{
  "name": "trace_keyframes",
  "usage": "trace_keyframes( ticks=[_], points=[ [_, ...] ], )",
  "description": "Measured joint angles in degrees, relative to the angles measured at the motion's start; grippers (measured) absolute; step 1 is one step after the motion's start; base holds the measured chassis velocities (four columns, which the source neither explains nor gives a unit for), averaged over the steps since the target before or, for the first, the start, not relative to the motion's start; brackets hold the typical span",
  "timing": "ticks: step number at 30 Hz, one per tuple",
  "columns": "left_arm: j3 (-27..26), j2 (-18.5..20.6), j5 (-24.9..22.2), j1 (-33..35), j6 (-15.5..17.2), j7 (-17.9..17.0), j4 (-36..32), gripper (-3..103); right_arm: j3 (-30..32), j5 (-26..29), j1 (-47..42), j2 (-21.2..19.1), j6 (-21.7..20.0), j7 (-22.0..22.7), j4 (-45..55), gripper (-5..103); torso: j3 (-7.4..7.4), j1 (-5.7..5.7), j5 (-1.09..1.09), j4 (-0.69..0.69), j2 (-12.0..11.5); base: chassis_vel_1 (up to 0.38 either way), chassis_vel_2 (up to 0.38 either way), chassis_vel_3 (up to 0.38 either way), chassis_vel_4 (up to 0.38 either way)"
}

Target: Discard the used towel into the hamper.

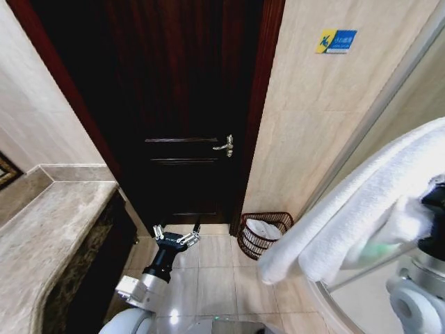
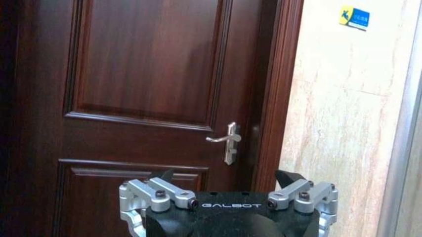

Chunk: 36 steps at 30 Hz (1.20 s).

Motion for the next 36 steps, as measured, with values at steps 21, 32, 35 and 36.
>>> trace_keyframes(
  ticks=[21, 32, 35, 36],
  points=[
    [0.0, 0.0, 0.0, 0.0, 0.0, 0.0, 0.0, 100, 0.8, 0.5, -0.3, -0.2, 0.0, -0.1, 0.0, 10, 0.00, 0.00, -0.01, 0.01, 0.0, -0.060, 0.089, 0.092, -0.059],
    [0.0, 0.0, 0.0, 0.0, 0.0, 0.0, 0.0, 100, 1.6, 1.0, -0.2, -0.8, -0.2, 0.0, 0.0, 10, 0.00, -0.01, -0.01, -0.01, 0.0, -0.045, 0.065, 0.059, -0.052],
    [0.0, 0.0, 0.0, 0.0, 0.0, 0.0, 0.0, 100, 1.6, 1.0, -0.1, -0.7, -0.3, 0.1, 0.0, 10, 0.00, 0.00, 0.00, 0.00, 0.0, -0.047, 0.071, 0.081, -0.045],
    [0.0, 0.0, 0.0, 0.0, 0.0, 0.0, 0.0, 100, 1.6, 1.0, 0.0, -0.7, -0.3, 0.1, 0.0, 10, 0.00, 0.00, 0.00, 0.01, 0.0, -0.043, 0.074, 0.072, -0.039]
  ],
)
